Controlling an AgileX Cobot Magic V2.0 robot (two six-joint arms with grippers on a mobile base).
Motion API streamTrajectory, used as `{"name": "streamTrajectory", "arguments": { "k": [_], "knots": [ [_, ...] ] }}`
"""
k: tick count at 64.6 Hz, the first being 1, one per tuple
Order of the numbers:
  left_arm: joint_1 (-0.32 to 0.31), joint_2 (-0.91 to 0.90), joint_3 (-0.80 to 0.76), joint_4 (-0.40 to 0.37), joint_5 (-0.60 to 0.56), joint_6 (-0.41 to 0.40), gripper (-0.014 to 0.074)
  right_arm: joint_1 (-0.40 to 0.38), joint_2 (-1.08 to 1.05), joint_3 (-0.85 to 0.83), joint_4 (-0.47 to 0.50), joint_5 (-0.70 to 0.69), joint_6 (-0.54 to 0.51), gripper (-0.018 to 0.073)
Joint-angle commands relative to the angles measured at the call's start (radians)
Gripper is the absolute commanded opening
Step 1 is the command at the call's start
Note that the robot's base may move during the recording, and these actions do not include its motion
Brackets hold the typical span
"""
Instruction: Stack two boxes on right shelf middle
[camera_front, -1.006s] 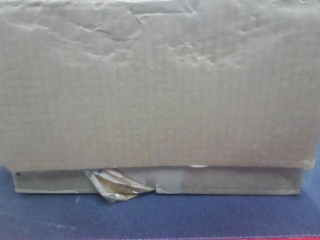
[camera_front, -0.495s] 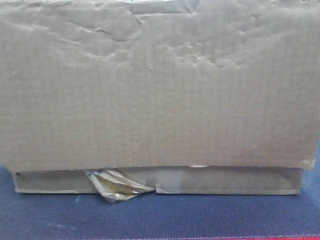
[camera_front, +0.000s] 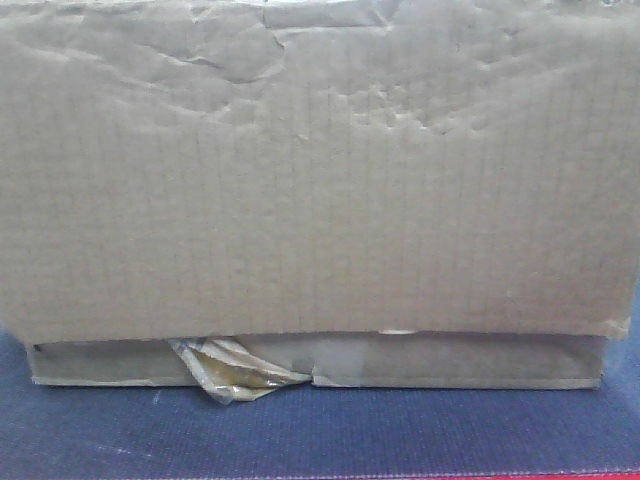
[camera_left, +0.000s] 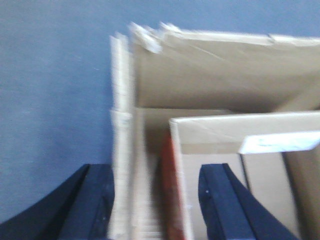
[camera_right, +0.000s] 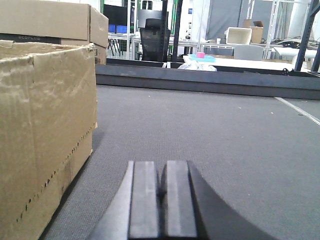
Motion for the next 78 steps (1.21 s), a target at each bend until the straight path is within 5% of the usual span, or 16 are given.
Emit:
{"name": "streamTrajectory", "arguments": {
  "k": [1, 21, 78],
  "knots": [
    [0.021, -0.003, 0.013, -0.022, 0.004, 0.025, 0.0298, -0.003, -0.003, 0.002, -0.002, -0.02, -0.002, -0.016],
    [0.115, 0.004, 0.139, -0.172, 0.004, 0.104, 0.0298, -0.003, -0.003, 0.002, -0.002, -0.02, -0.002, -0.016],
    [0.117, 0.106, 0.191, -0.215, 0.004, 0.129, 0.0298, -0.003, -0.003, 0.002, -0.002, -0.029, -0.002, -0.016]
  ]
}}
